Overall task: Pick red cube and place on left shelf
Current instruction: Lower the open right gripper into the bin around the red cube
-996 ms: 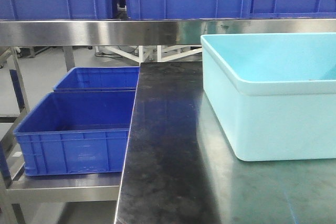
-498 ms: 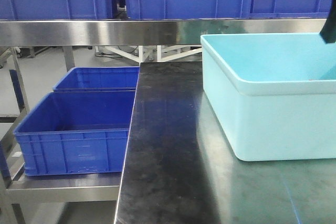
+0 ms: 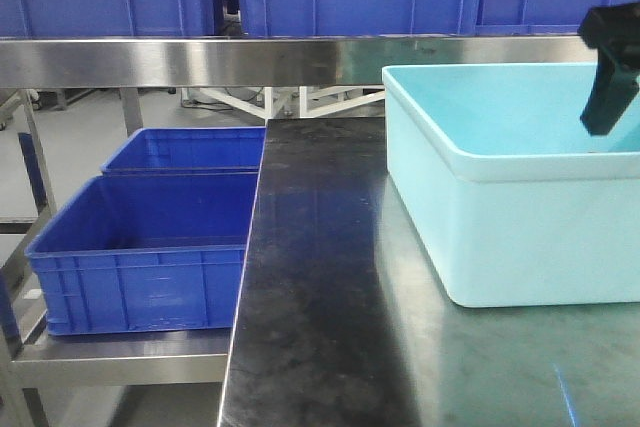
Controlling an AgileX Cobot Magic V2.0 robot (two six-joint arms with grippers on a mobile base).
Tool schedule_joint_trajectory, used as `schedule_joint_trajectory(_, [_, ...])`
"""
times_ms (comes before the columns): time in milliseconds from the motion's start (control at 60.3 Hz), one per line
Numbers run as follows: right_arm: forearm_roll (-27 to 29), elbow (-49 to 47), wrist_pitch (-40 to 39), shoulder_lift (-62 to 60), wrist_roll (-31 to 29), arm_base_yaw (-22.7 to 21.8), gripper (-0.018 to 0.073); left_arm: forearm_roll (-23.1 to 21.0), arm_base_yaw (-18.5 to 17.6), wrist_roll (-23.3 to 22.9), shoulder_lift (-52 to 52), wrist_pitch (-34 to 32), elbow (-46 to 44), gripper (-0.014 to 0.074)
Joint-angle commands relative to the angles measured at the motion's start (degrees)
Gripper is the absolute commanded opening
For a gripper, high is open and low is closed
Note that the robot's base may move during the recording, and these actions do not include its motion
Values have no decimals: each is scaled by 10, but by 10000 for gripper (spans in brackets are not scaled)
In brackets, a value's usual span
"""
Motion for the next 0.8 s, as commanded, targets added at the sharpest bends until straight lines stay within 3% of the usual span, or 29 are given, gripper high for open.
schedule_joint_trajectory(0, [6, -21, -26, -13, -6, 1, 590, -4, -2, 0, -8, -52, 13, 102])
schedule_joint_trajectory(780, [19, -24, -84, 52, -5, 1, 590, -4, -2, 0, -8, -52, 13, 102])
